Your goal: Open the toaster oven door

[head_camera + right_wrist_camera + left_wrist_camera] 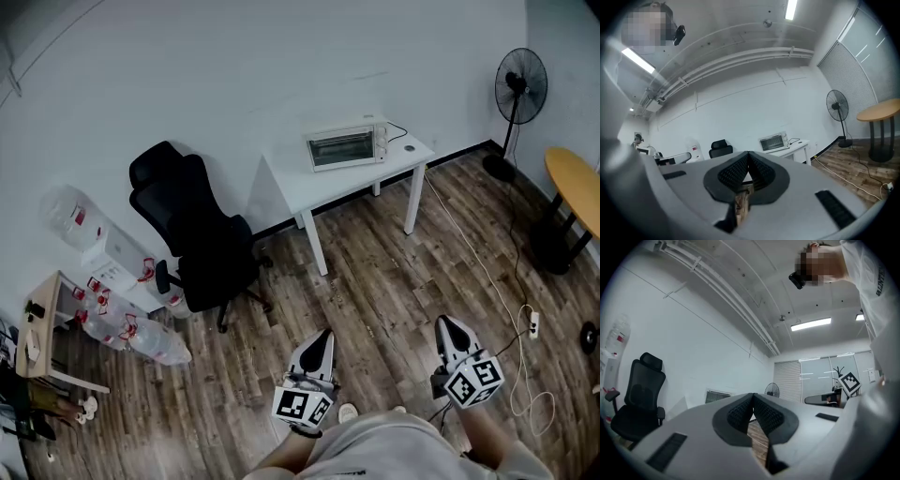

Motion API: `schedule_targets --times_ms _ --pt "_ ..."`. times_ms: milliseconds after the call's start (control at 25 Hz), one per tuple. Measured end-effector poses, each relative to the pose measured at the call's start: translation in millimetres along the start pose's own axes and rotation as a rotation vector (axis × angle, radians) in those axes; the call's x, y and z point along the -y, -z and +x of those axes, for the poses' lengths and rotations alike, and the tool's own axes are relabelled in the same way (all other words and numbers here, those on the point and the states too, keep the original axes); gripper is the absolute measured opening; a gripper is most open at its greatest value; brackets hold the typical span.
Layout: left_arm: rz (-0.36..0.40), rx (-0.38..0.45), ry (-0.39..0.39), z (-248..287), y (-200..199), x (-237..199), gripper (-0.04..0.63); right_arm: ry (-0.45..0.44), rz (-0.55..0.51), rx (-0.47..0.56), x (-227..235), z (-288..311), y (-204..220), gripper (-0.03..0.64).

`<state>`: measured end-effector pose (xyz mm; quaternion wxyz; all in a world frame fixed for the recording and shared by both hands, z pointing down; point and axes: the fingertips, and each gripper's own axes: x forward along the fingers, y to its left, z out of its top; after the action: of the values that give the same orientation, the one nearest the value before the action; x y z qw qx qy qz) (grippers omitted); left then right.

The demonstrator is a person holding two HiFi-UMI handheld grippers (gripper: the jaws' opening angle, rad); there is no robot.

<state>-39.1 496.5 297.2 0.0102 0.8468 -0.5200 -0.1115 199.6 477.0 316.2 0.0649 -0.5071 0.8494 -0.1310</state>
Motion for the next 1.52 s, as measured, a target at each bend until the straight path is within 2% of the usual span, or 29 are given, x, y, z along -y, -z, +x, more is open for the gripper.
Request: schedule_targets --times_ms 440,760,1120,1520 --pt "-0.022 0.008 0.022 -9 -8 -57 0.009 0.016 0.014 -0.004 -43 42 10 0.017" --pt "-0.024 0.017 0.004 -5 -8 -88 0.009 0.011 0.004 -0.028 -59 69 21 0.017" --pt "-0.001 0.038 -0.014 34 -9 -100 0.009 -0.035 0.015 -0.042 -44 113 21 0.017" --pt "0.034 0.031 -0.029 118 -3 -113 0.009 -0.075 0.022 -0.033 14 178 2 0.017"
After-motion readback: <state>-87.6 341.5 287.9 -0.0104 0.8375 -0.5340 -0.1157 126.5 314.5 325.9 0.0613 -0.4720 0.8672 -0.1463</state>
